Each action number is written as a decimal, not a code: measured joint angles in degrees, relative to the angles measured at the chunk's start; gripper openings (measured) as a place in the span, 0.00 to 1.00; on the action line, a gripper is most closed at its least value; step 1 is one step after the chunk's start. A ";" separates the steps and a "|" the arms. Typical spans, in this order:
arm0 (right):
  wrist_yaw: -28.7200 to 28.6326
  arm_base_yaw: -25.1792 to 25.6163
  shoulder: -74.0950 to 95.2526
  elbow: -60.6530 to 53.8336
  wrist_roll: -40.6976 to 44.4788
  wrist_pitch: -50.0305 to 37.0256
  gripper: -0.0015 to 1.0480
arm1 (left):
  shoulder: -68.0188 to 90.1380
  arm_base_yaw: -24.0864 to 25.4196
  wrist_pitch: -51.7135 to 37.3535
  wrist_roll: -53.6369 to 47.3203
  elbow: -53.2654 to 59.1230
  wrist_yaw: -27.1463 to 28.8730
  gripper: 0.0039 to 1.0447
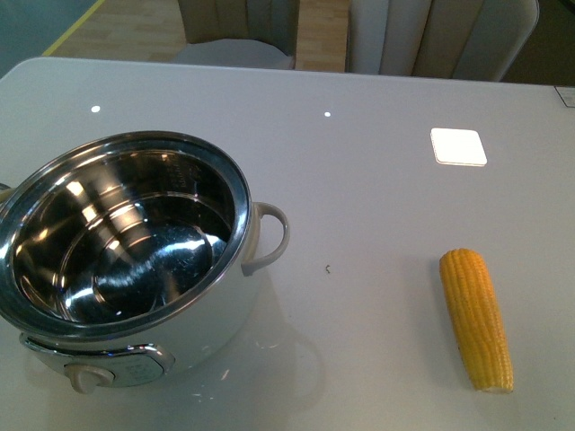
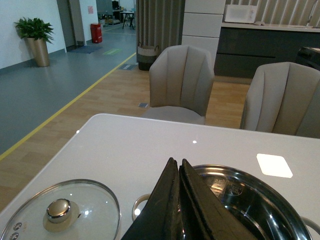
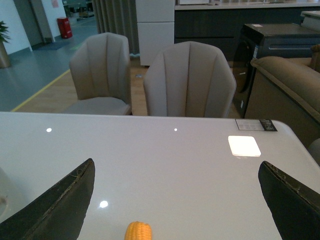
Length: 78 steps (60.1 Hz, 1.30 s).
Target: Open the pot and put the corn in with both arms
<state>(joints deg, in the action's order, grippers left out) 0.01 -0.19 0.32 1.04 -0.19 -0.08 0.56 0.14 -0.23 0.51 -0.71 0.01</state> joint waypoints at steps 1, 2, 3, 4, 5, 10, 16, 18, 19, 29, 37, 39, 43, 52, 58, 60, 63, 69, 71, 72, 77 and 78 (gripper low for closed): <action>0.00 0.00 0.00 0.00 0.00 0.00 0.92 | -0.02 0.00 0.02 0.00 0.00 0.02 0.03; 0.00 0.00 0.00 0.00 -0.02 0.00 0.92 | -0.09 0.00 0.04 0.00 0.00 0.00 0.03; 0.00 0.00 0.00 0.00 -0.02 0.00 0.92 | -0.13 0.00 0.07 0.00 0.00 0.00 0.03; 0.00 0.00 0.00 0.00 0.00 0.00 0.92 | -0.17 0.00 0.07 0.00 0.00 0.00 0.03; 0.00 0.00 0.00 0.00 0.00 0.00 0.92 | -0.17 0.00 0.11 0.00 0.00 0.00 0.03; 0.00 0.00 0.00 0.00 0.00 0.00 0.92 | -0.20 0.00 0.15 0.00 0.00 0.00 0.03; 0.00 0.00 0.00 0.00 0.00 0.00 0.92 | -0.20 0.00 0.15 0.02 0.00 0.00 0.18; 0.02 0.00 0.00 0.00 -0.02 0.00 0.92 | -0.20 0.00 0.15 0.02 0.00 0.00 0.25; 0.02 0.00 0.00 0.00 -0.02 0.00 0.92 | -0.20 0.00 0.15 0.02 0.00 0.00 0.27; 0.00 0.00 0.00 0.00 0.00 0.00 0.92 | -0.20 0.00 0.15 0.02 0.00 0.00 0.56; 0.00 0.00 0.00 0.00 -0.02 0.00 0.92 | -0.20 0.00 0.15 0.00 0.00 0.00 0.78; 0.00 0.00 0.00 0.00 -0.02 0.00 0.92 | -0.20 0.00 0.15 0.00 0.00 0.00 0.84; 0.00 0.00 0.00 0.00 0.00 0.00 0.92 | -0.20 0.00 0.15 -0.02 0.00 0.00 0.95; -1.49 -0.11 10.05 7.28 -6.19 17.42 0.92 | -0.20 0.00 0.17 -0.11 0.00 0.02 0.94; -1.51 -1.75 25.14 12.61 -12.81 30.93 0.92 | -0.22 0.00 0.20 -0.11 0.00 0.00 0.94; -1.29 -2.84 29.29 12.68 -14.29 29.81 0.92 | -0.22 0.00 0.20 -0.11 0.00 0.00 0.94; -1.11 -3.76 32.33 12.92 -15.15 27.67 0.92 | -0.22 0.00 0.20 -0.11 0.00 0.00 0.94; 0.17 -6.19 41.62 14.56 -15.67 20.28 0.92 | -0.22 0.00 0.20 -0.11 0.00 0.00 0.94; 0.83 -6.75 44.44 15.04 -15.56 18.16 0.92 | -0.22 0.00 0.20 -0.11 0.00 0.00 0.94; 1.46 -7.17 47.10 15.54 -15.30 16.09 0.92 | -0.22 0.00 0.20 -0.11 0.00 0.00 0.94; 2.36 -7.80 56.19 17.33 -14.75 9.97 0.92 | -0.22 0.00 0.20 -0.11 0.00 0.00 0.94; 2.80 -7.98 57.92 17.70 -14.43 8.87 0.92 | -0.22 0.00 0.20 -0.11 0.00 0.00 0.94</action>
<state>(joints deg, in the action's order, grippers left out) 2.81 -8.16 58.24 18.74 -14.61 8.80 0.34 0.14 -0.03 0.40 -0.71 0.01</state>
